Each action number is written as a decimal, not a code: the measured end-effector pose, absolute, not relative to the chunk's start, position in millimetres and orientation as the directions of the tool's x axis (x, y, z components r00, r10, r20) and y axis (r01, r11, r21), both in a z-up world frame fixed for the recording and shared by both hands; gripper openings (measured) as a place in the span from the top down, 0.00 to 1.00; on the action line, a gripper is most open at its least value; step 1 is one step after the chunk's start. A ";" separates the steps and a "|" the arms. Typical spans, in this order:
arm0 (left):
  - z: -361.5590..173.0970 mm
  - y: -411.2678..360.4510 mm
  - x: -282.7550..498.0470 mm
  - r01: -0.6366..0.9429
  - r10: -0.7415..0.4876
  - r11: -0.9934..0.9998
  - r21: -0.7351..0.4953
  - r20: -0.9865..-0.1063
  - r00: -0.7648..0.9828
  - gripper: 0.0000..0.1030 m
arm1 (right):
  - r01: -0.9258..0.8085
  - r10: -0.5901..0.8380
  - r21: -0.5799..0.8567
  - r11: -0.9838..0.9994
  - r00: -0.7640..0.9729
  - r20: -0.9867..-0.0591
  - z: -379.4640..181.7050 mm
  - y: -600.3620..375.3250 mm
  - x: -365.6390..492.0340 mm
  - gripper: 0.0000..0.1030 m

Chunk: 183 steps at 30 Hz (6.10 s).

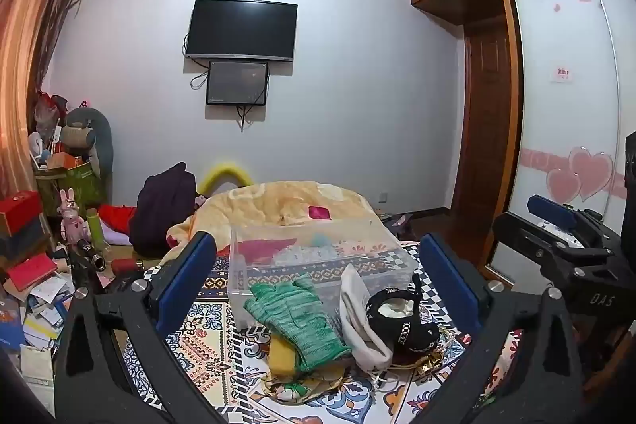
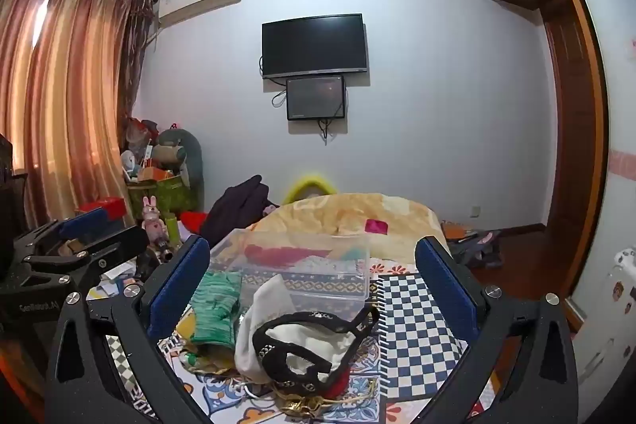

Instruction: Organize soft objects

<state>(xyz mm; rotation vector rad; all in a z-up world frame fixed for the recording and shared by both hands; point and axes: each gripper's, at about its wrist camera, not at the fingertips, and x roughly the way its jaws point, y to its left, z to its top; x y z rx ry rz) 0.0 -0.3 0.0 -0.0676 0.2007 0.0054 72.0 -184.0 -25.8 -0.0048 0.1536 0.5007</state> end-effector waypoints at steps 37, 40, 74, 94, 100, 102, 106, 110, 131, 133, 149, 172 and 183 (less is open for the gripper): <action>4.1 -2.8 -3.6 -0.011 0.003 0.999 -0.041 -0.187 0.982 0.00 | -0.503 0.506 0.060 0.862 0.851 -0.141 -18.5 -188.2 68.2 0.00; 4.3 -2.6 -3.7 -0.010 0.003 0.999 -0.041 -0.187 0.982 0.00 | -0.504 0.507 0.060 0.862 0.850 -0.141 -18.4 -188.4 67.9 0.00; 18.3 -10.2 -7.6 -0.003 -0.004 0.999 -0.042 -0.159 0.987 0.00 | -0.504 0.509 0.074 0.861 0.854 -0.108 -12.9 -194.6 61.5 0.00; 14.4 -11.5 -0.9 0.006 -0.014 0.999 -0.045 -0.181 0.983 0.00 | -0.510 0.514 0.066 0.858 0.850 -0.114 -15.0 -191.7 61.5 0.00; -4.8 -9.3 17.4 0.018 -0.030 0.999 -0.049 -0.252 0.967 0.00 | -0.503 0.509 0.084 0.860 0.843 -0.173 -29.5 -189.5 77.3 0.00; -13.6 -10.5 23.6 0.025 -0.037 0.999 -0.047 -0.277 0.960 0.00 | -0.513 0.520 0.091 0.854 0.830 -0.201 -36.7 -188.4 84.0 0.00; -31.3 -10.5 36.1 0.020 -0.032 0.999 -0.038 -0.327 0.944 0.00 | -0.502 0.506 0.087 0.860 0.823 -0.259 -52.8 -183.9 95.9 0.00; -48.2 -6.2 48.6 0.015 -0.035 0.998 -0.055 -0.376 0.926 0.00 | -0.506 0.510 0.100 0.857 0.803 -0.308 -68.7 -183.3 106.7 0.00; -111.0 8.4 88.9 0.009 -0.089 0.989 -0.150 -0.538 0.838 0.40 | -0.586 0.571 0.122 0.801 0.688 -0.449 -111.3 -168.9 125.5 0.17; -113.0 9.0 88.9 0.010 -0.093 0.988 -0.156 -0.534 0.841 0.43 | -0.601 0.583 0.127 0.789 0.667 -0.465 -114.8 -165.6 127.6 0.22; -102.4 14.9 73.8 0.014 -0.096 0.986 -0.169 -0.488 0.868 0.83 | -0.670 0.672 0.216 0.711 0.554 -0.491 -122.1 -156.1 133.1 0.81; -82.9 14.6 52.8 0.021 -0.075 0.991 -0.132 -0.420 0.904 0.88 | -0.651 0.671 0.235 0.722 0.577 -0.465 -108.5 -176.7 118.2 0.33; -88.2 12.6 49.8 0.044 -0.102 0.989 -0.141 -0.436 0.894 0.88 | -0.646 0.599 0.164 0.745 0.541 -0.589 -141.9 -152.2 129.4 0.69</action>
